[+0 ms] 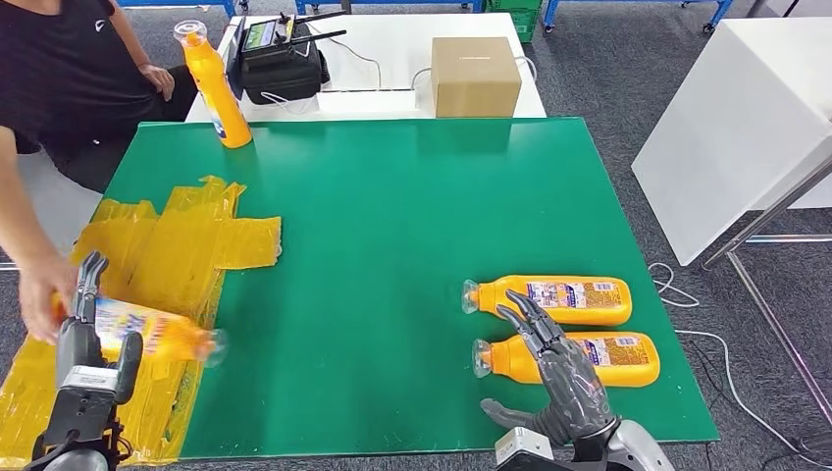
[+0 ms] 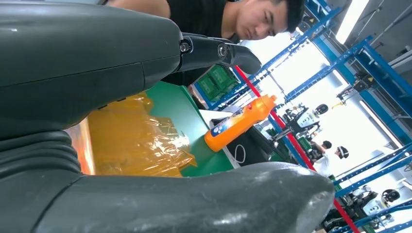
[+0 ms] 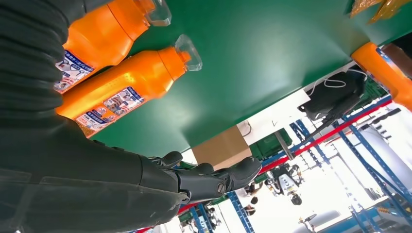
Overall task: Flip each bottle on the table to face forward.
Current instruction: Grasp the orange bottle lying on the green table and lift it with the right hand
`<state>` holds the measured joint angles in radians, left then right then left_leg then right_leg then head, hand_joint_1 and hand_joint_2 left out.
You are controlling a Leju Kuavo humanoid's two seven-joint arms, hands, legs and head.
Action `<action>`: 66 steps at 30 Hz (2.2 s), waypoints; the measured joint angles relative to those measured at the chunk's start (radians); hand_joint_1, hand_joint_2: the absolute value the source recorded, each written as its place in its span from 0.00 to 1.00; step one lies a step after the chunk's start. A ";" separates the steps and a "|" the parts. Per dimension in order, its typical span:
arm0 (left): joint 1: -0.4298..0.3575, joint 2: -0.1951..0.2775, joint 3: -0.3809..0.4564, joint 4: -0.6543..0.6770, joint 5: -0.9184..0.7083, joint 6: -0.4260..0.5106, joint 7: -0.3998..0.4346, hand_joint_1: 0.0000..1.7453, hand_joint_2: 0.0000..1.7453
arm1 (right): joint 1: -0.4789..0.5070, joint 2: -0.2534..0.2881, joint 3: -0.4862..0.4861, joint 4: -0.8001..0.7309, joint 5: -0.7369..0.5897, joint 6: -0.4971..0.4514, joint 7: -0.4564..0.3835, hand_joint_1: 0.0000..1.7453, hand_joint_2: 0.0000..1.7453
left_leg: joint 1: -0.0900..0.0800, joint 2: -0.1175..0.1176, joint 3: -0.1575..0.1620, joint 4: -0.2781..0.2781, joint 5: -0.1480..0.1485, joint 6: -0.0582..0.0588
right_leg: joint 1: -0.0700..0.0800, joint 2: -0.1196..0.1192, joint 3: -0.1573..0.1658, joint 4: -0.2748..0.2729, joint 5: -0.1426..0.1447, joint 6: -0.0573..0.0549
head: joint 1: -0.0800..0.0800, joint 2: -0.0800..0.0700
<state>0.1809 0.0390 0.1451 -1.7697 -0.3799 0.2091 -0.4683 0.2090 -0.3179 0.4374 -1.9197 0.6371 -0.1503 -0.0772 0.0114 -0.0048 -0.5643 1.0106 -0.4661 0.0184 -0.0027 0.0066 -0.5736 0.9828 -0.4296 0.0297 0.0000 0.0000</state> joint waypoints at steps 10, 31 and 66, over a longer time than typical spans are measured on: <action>0.036 -0.031 0.005 -0.052 0.038 -0.029 -0.025 0.00 0.00 | 0.062 -0.091 -0.040 -0.024 0.080 0.000 0.173 0.00 1.00 | -0.001 0.000 0.000 0.000 0.000 0.000 | -0.002 0.000 0.000 -0.001 0.000 0.000 | 0.000 0.000; -0.017 -0.042 -0.013 -0.049 0.109 -0.042 -0.023 0.00 0.00 | 0.070 -0.245 -0.294 0.135 0.010 0.257 0.291 0.00 1.00 | -0.002 0.000 0.000 0.000 0.000 0.001 | -0.001 0.000 0.000 -0.001 0.001 0.002 | -0.001 0.000; -0.132 -0.030 -0.071 0.033 0.195 -0.068 -0.014 0.00 0.00 | -0.260 -0.232 -0.052 0.421 0.052 0.486 0.247 0.89 1.00 | -0.001 0.001 0.001 0.000 0.001 0.001 | -0.001 0.000 0.001 0.000 0.001 0.002 | 0.000 0.000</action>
<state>0.0492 0.0094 0.0744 -1.7370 -0.1846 0.1414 -0.4821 -0.0509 -0.5501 0.3853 -1.4988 0.6895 0.3356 0.1699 0.0105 -0.0040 -0.5630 1.0108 -0.4654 0.0198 -0.0039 0.0070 -0.5728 0.9825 -0.4284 0.0313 -0.0004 0.0000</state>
